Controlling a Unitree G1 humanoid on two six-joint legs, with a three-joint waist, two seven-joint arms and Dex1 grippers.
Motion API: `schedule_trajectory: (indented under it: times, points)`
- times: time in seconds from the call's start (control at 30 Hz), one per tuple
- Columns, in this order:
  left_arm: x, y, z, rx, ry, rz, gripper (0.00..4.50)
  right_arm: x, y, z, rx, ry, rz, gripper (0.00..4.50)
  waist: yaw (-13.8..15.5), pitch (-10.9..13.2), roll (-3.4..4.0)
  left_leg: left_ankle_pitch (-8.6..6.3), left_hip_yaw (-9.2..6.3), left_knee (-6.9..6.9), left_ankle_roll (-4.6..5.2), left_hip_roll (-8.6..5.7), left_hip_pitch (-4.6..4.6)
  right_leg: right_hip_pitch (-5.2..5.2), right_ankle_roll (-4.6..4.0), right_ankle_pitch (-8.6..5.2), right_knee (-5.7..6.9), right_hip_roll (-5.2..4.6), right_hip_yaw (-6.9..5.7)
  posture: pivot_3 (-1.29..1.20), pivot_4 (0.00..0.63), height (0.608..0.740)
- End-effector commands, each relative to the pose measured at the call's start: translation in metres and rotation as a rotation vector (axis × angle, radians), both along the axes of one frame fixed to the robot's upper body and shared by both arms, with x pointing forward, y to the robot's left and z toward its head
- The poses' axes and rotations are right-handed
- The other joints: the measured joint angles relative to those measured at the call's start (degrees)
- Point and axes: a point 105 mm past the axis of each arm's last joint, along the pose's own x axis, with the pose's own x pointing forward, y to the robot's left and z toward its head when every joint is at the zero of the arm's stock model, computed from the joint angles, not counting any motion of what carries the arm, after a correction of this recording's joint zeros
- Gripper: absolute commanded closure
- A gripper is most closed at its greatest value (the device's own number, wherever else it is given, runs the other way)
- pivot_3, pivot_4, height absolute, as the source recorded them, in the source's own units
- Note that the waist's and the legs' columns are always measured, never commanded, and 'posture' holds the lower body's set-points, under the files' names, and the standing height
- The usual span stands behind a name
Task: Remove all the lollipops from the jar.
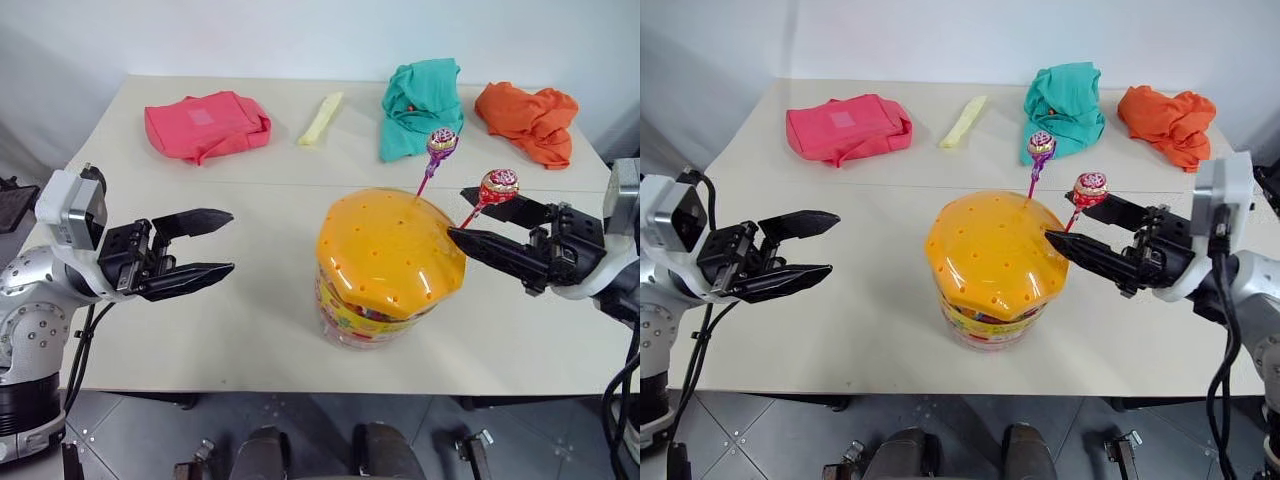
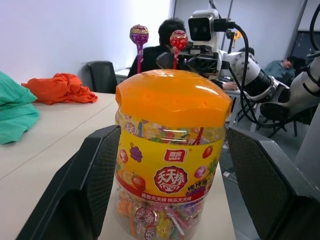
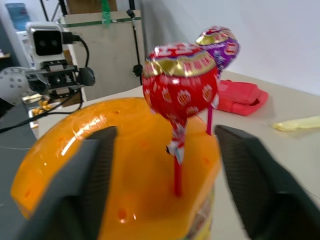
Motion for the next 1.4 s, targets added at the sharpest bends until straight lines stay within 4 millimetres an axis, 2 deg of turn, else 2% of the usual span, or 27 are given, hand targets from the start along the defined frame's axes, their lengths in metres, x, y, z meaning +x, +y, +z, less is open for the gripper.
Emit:
schedule_trajectory:
  times: [0.03, 0.2, 0.3, 0.37, 0.47, 0.53, 0.57, 0.63, 0.67, 0.73, 0.83, 0.9, 1.03, 1.1, 1.23, 1.3, 1.37, 1.4]
  points:
    - [-0.007, -0.001, 0.007, 0.001, -0.05, -0.015, 0.91, -0.001, -0.003, 0.006, 0.024, -0.017, 0.007, 2.64, 0.08, 0.0, 0.0, 0.0, 0.0, 0.0, 0.0, 0.0, -0.01, 0.0, 0.0, 0.0, -0.01, 0.0, 0.0, 0.0, 0.15, 0.74]
    - [-0.006, -0.004, 0.007, -0.008, -0.056, -0.033, 0.91, -0.002, -0.011, 0.016, 0.069, -0.081, 0.009, 4.34, 0.03, 0.0, 0.0, 0.0, 0.0, -0.01, 0.0, 0.0, -0.02, 0.0, 0.0, 0.0, -0.04, 0.01, 0.01, 0.0, 0.15, 0.74]
    - [-0.005, -0.007, 0.006, -0.013, -0.054, -0.056, 0.91, -0.01, -0.023, 0.037, 0.166, -0.117, 0.024, 4.46, 0.1, 0.01, 0.02, 0.0, 0.02, -0.01, 0.0, -0.01, -0.02, 0.0, 0.0, 0.0, -0.05, 0.02, 0.02, 0.0, 0.15, 0.74]
    - [-0.002, -0.007, 0.004, -0.021, -0.054, -0.058, 0.91, -0.011, -0.037, 0.051, 0.221, -0.146, -0.036, 4.46, 0.2, 0.01, 0.02, 0.0, -0.01, 0.0, 0.0, 0.0, -0.03, 0.0, 0.0, 0.0, -0.04, 0.01, 0.02, 0.0, 0.15, 0.74]
    - [-0.001, -0.011, -0.003, -0.006, -0.048, -0.085, 0.91, -0.011, -0.079, 0.054, 0.248, -0.138, -0.242, 4.46, 0.51, 0.01, 0.01, 0.0, -0.03, 0.0, 0.0, -0.02, -0.03, 0.02, 0.0, 0.0, -0.04, 0.01, 0.01, 0.0, 0.15, 0.74]
    - [-0.002, -0.014, -0.007, 0.019, -0.045, -0.112, 0.91, -0.005, -0.104, 0.035, 0.155, -0.064, -0.393, 4.46, 0.81, 0.01, 0.01, 0.0, -0.03, -0.01, 0.01, -0.04, -0.06, 0.03, 0.0, 0.0, -0.06, 0.03, 0.01, 0.0, 0.15, 0.74]
    - [-0.003, -0.016, -0.008, 0.03, -0.049, -0.127, 0.91, 0.0, -0.118, 0.015, 0.049, 0.015, -0.491, 4.46, 0.89, 0.01, 0.01, 0.0, 0.02, -0.02, 0.01, -0.05, -0.05, 0.03, 0.0, 0.0, -0.09, 0.03, 0.03, 0.0, 0.15, 0.74]
    - [-0.004, -0.022, -0.012, 0.054, -0.052, -0.169, 0.91, 0.016, -0.169, -0.037, -0.239, 0.21, -0.847, 4.46, 1.16, -0.01, 0.03, -0.01, 0.11, -0.03, 0.02, -0.06, -0.04, 0.02, 0.0, 0.0, -0.14, 0.05, 0.1, 0.0, 0.15, 0.74]
    - [-0.005, -0.024, -0.014, 0.075, -0.054, -0.189, 0.91, 0.017, -0.191, -0.055, -0.31, 0.301, -0.974, 4.46, 1.15, -0.01, 0.01, -0.01, 0.18, -0.03, 0.03, -0.07, -0.03, 0.02, 0.0, 0.0, -0.18, 0.06, 0.16, 0.0, 0.15, 0.74]
    - [-0.007, -0.027, -0.021, 0.126, -0.057, -0.222, 0.91, 0.014, -0.213, -0.076, -0.36, 0.404, -1.093, 4.46, 1.13, -0.02, 0.06, 0.0, 0.28, -0.01, 0.04, -0.06, -0.04, 0.03, 0.0, 0.0, -0.36, 0.08, 0.25, 0.0, 0.15, 0.74]
    - [-0.008, -0.034, -0.02, 0.127, -0.068, -0.257, 0.91, 0.003, -0.208, -0.117, -0.52, 0.539, -1.024, 4.46, 0.93, -0.06, 0.29, 0.02, 0.35, -0.01, 0.05, -0.05, -0.01, 0.0, -0.01, -0.01, -0.41, 0.12, 0.3, 0.0, 0.15, 0.74]
    - [-0.009, -0.036, -0.016, 0.119, -0.07, -0.274, 0.91, -0.003, -0.202, -0.137, -0.599, 0.561, -0.973, 4.46, 0.76, -0.06, 0.29, 0.03, 0.33, -0.05, 0.01, 0.01, 0.0, -0.03, -0.02, -0.01, -0.41, 0.21, 0.29, 0.0, 0.15, 0.74]
    - [-0.008, -0.036, -0.017, 0.139, -0.071, -0.259, 0.91, -0.004, -0.204, -0.143, -0.564, 0.566, -0.976, 4.46, 0.37, -0.07, 0.37, 0.03, 0.34, -0.08, 0.01, -0.03, 0.0, -0.03, -0.02, -0.01, -0.38, 0.17, 0.35, 0.0, 0.15, 0.74]
    - [-0.007, -0.035, -0.017, 0.146, -0.073, -0.251, 0.91, -0.003, -0.201, -0.143, -0.544, 0.556, -0.961, 3.97, 0.26, -0.07, 0.37, 0.03, 0.33, -0.06, 0.01, -0.02, -0.01, -0.02, -0.02, -0.01, -0.37, 0.18, 0.35, 0.0, 0.15, 0.74]
    - [-0.005, -0.032, -0.014, 0.135, -0.074, -0.222, 0.91, -0.003, -0.177, -0.124, -0.469, 0.428, -0.791, 2.74, 0.31, -0.06, 0.38, 0.03, 0.28, -0.07, 0.0, -0.01, -0.01, -0.02, -0.02, -0.01, -0.37, 0.2, 0.32, 0.0, 0.15, 0.74]
    - [-0.001, -0.028, -0.008, 0.092, -0.068, -0.181, 0.91, -0.005, -0.152, -0.085, -0.332, 0.191, -0.62, 2.07, 0.39, -0.05, 0.37, 0.03, 0.28, -0.07, 0.0, -0.02, -0.02, -0.02, -0.01, -0.01, -0.37, 0.18, 0.32, 0.0, 0.15, 0.74]
    - [0.003, -0.024, -0.003, 0.058, -0.063, -0.147, 0.91, -0.011, -0.137, -0.059, -0.261, 0.04, -0.513, 2.07, 0.34, -0.02, 0.4, 0.03, 0.27, -0.06, 0.0, -0.02, -0.02, 0.01, 0.0, 0.0, -0.44, 0.2, 0.32, 0.0, 0.15, 0.74]
    - [0.004, -0.021, 0.0, 0.037, -0.059, -0.132, 0.91, -0.011, -0.133, -0.053, -0.248, 0.033, -0.489, 2.07, 0.29, -0.02, 0.41, 0.03, 0.27, -0.05, 0.01, -0.02, 0.0, 0.03, 0.0, 0.0, -0.42, 0.19, 0.33, 0.0, 0.15, 0.74]
